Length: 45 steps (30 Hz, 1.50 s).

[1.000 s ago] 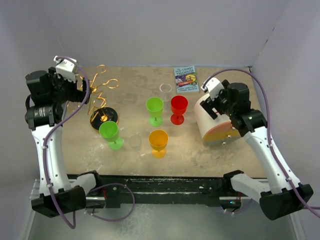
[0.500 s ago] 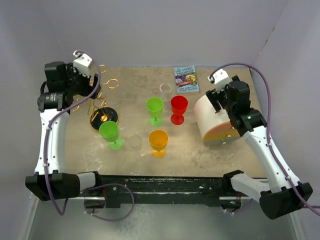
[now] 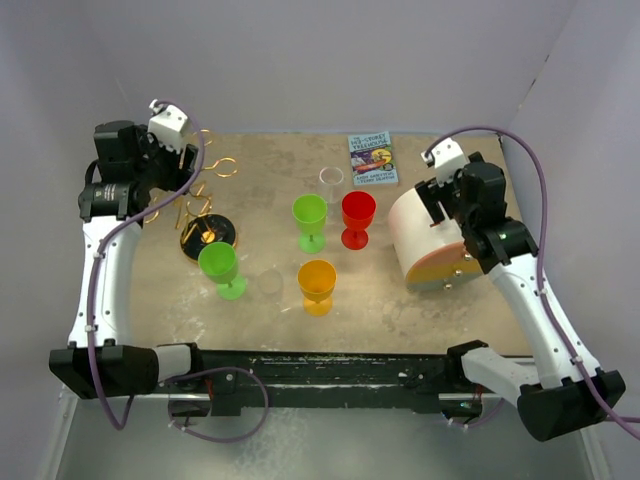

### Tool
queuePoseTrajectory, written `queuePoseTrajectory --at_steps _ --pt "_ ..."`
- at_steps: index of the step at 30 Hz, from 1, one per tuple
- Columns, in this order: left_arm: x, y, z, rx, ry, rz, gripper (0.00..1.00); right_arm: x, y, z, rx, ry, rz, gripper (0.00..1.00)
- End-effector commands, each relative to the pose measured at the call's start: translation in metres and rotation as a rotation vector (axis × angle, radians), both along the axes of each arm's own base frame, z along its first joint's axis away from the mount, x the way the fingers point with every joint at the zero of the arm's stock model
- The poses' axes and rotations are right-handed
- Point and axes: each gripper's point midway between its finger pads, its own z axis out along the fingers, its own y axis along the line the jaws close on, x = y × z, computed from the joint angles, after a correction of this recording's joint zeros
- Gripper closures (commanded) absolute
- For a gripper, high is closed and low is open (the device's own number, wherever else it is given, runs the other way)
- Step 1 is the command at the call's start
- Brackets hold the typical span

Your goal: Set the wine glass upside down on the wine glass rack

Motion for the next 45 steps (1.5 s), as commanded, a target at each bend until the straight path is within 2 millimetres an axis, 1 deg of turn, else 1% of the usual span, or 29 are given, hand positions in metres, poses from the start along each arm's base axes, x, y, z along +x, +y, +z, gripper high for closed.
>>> queuePoseTrajectory --at_steps 1,4,7,10,12,13,15,19,21,23,25,27,32,37,39,43,45 --pt "-0.007 0.009 0.046 0.032 -0.134 0.053 0.32 -0.011 0.011 -0.004 0.002 0.038 0.100 0.11" --pt "-0.011 0.011 0.047 0.041 -0.144 0.063 0.37 -0.019 0.030 -0.003 0.030 0.045 0.220 0.11" --pt "-0.012 0.011 0.048 0.043 -0.148 0.062 0.43 -0.026 0.046 -0.005 0.042 0.066 0.324 0.11" --pt "-0.012 0.011 0.048 0.041 -0.145 0.058 0.47 -0.029 0.059 -0.011 0.060 0.100 0.397 0.10" --pt "-0.012 0.010 0.047 0.039 -0.144 0.057 0.51 -0.026 0.064 -0.016 0.065 0.117 0.413 0.11" --pt "-0.013 0.010 0.047 0.041 -0.144 0.055 0.52 -0.023 0.064 -0.019 0.060 0.125 0.406 0.11" --pt "-0.012 0.010 0.047 0.046 -0.145 0.054 0.55 -0.015 0.057 -0.027 0.033 0.128 0.355 0.12" --pt "-0.008 0.009 0.046 0.043 -0.142 0.047 0.63 0.006 0.029 -0.033 -0.027 0.090 0.166 0.14" --pt "-0.005 0.010 0.044 0.047 -0.137 0.042 0.66 0.010 0.016 -0.033 -0.043 0.071 0.081 0.15" --pt "0.000 0.010 0.041 0.051 -0.131 0.038 0.70 0.010 0.006 -0.037 -0.046 0.074 0.009 0.15" --pt "0.003 0.009 0.040 0.054 -0.129 0.033 0.75 0.012 0.005 -0.037 -0.030 0.068 -0.014 0.16" --pt "0.006 0.008 0.039 0.051 -0.132 0.022 0.81 0.012 0.000 -0.036 -0.036 0.066 -0.047 0.16" --pt "0.014 -0.007 0.039 -0.019 -0.147 -0.036 1.00 0.005 0.003 -0.034 -0.015 0.062 -0.025 0.15" --pt "0.024 -0.032 0.046 -0.158 -0.154 -0.113 1.00 0.000 0.013 -0.023 0.011 0.044 0.038 0.14" --pt "0.029 -0.041 0.050 -0.208 -0.151 -0.137 1.00 -0.001 0.027 -0.018 0.054 0.040 0.110 0.14" --pt "0.034 -0.058 0.058 -0.273 -0.159 -0.181 1.00 -0.005 0.045 -0.008 0.092 0.032 0.214 0.13" --pt "0.034 -0.066 0.061 -0.303 -0.167 -0.205 1.00 -0.006 0.047 -0.002 0.087 0.030 0.234 0.13"
